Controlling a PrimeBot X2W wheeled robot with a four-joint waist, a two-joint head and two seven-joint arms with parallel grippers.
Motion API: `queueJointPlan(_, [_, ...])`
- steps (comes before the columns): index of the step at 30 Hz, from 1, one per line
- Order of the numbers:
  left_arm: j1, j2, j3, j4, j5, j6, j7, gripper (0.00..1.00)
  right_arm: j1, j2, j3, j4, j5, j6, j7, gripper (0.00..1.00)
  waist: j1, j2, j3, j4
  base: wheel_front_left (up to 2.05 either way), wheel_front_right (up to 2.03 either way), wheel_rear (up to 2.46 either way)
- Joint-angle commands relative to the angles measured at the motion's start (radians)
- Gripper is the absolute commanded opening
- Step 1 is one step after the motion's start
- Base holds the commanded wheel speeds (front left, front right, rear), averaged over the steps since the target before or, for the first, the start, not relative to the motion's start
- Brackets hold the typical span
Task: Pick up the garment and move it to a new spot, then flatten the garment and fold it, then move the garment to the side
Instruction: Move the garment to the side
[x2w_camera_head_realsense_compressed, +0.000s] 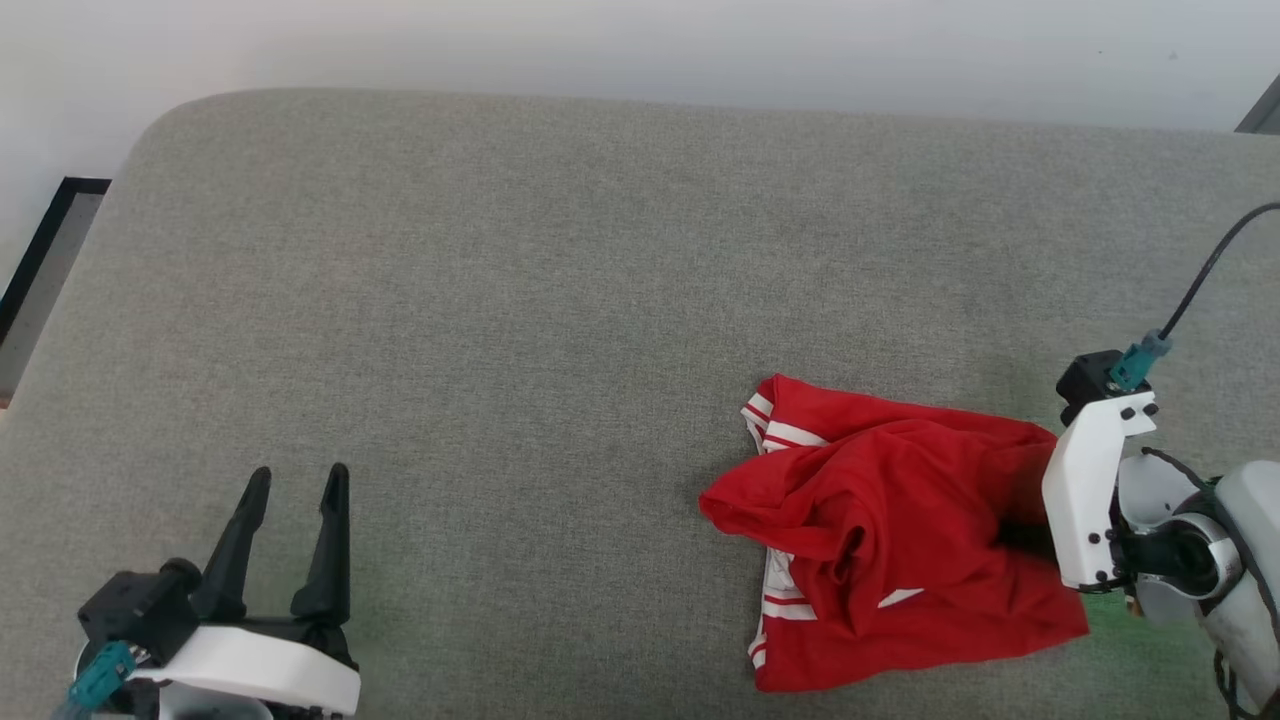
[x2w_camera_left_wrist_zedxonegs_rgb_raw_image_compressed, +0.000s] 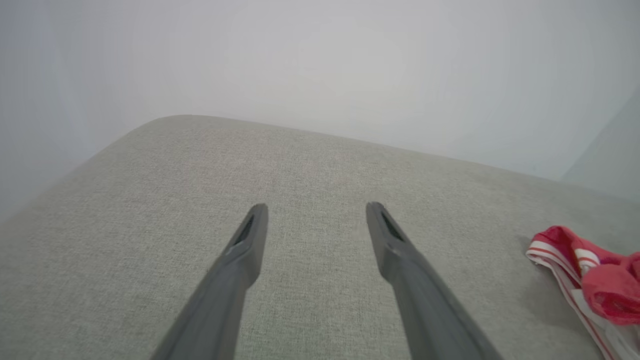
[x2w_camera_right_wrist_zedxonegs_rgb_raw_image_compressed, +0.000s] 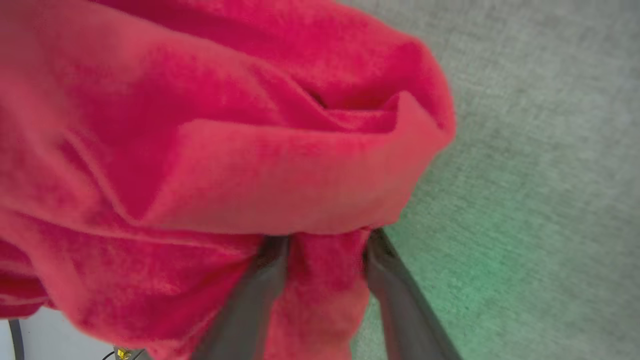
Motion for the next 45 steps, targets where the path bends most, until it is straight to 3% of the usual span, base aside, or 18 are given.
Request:
queueJointPlan(1, [-0.017, 0.002, -0.004, 0.006, -0.017, -0.001, -0.005, 1.00, 0.018, 0.039, 0.031, 0.004, 0.001, 0.003, -0.006, 0.00, 0.0000, 0.0000, 0.001, -0.001, 0.00, 0.00, 0.00])
queueJointPlan(14, [-0.093, 0.044, -0.029, -0.035, -0.008, -0.001, -0.005, 1.00, -0.050, -0.110, -0.060, -0.073, -0.055, 0.001, -0.144, 0.00, 0.0000, 0.0000, 0.027, -0.083, 0.00, 0.00, 0.00])
queueJointPlan(22, [-0.153, 0.070, -0.079, -0.036, -0.011, -0.001, -0.005, 1.00, -0.095, -0.153, -0.126, -0.064, -0.124, 0.001, -0.229, 0.00, 0.0000, 0.0000, 0.064, -0.155, 0.00, 0.00, 0.00])
queueJointPlan(35, [-0.314, 0.125, -0.220, -0.028, -0.016, -0.001, -0.005, 1.00, -0.209, -0.198, -0.233, 0.019, -0.241, 0.001, -0.362, 0.00, 0.0000, 0.0000, 0.161, -0.300, 0.00, 0.00, 0.00])
queueJointPlan(45, [-0.455, 0.159, -0.367, -0.014, -0.044, -0.001, -0.005, 1.00, -0.304, -0.244, -0.273, 0.154, -0.353, 0.001, -0.514, 0.00, 0.0000, 0.0000, 0.235, -0.348, 0.00, 0.00, 0.00])
